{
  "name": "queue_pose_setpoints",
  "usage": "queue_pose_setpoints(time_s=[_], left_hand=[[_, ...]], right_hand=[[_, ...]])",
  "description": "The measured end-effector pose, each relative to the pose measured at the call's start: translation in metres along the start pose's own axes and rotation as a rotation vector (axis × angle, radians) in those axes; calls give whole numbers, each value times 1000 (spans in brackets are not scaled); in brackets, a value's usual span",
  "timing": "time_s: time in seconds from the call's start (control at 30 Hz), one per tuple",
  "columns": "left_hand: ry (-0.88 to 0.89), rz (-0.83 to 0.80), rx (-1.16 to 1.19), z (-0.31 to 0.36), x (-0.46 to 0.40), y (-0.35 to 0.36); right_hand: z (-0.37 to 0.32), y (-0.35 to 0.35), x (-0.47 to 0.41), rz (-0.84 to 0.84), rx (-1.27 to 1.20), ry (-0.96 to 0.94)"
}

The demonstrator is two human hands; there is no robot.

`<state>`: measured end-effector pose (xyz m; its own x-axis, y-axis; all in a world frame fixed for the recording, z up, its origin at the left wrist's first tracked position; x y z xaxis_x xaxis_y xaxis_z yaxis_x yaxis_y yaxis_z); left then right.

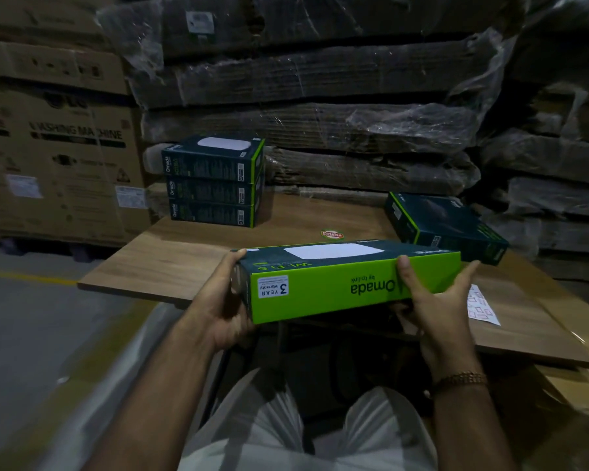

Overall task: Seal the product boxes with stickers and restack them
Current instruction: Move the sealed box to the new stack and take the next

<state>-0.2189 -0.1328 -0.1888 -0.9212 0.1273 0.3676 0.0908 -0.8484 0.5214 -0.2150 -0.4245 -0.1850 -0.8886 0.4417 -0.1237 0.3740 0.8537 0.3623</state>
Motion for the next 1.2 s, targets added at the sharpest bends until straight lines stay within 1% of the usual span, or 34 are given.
queue_pose_setpoints(time_s=[0.07, 0.13, 0.33, 0.43, 0.5, 0.53, 0.63, 0.73, 0.87, 0.97, 1.03, 1.13, 1.2], left_hand=[[13, 22, 7, 2, 5, 4], [43, 58, 4, 2, 7, 5], [297, 174, -94, -7, 12, 11], [410, 248, -15, -23, 12, 15], [442, 361, 104, -34, 12, 19], [451, 401, 142, -38, 12, 21], [446, 431, 215, -34, 7, 27], [392, 471, 289, -30, 0, 26], [263, 421, 249, -49, -13, 40], [239, 395, 188, -60, -18, 43], [230, 358, 132, -56, -19, 39], [189, 323, 58, -47, -20, 31], [163, 281, 29, -42, -18, 30]], right_hand=[[0, -6, -4, -8, 49, -57], [1, -13, -7, 25, 89, -102], [15, -18, -6, 146, 102, -130], [17, -11, 0, 214, 185, -174], [16, -6, 4, 246, 252, -187], [16, -3, 6, 249, 288, -199], [15, -3, 8, 243, 359, -226], [9, -5, 9, 229, 378, -242], [3, -7, 10, 214, 335, -253], [5, -13, 2, 109, 346, -165], [4, -21, -7, 0, 292, -21], [3, -28, -9, -231, 90, 292], [3, -32, -7, -310, -46, 395]])
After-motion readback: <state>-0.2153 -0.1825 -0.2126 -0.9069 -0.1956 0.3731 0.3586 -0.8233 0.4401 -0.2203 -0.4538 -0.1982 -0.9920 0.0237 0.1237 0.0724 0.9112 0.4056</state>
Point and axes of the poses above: each hand's wrist, its own x-axis away from the middle knuckle, its own y-axis out of the palm, z = x × y, the point moved 3 cm from there along -x, towards the middle knuckle, and after that the axes turned 9 degrees about -x, right-handed, at the moved point
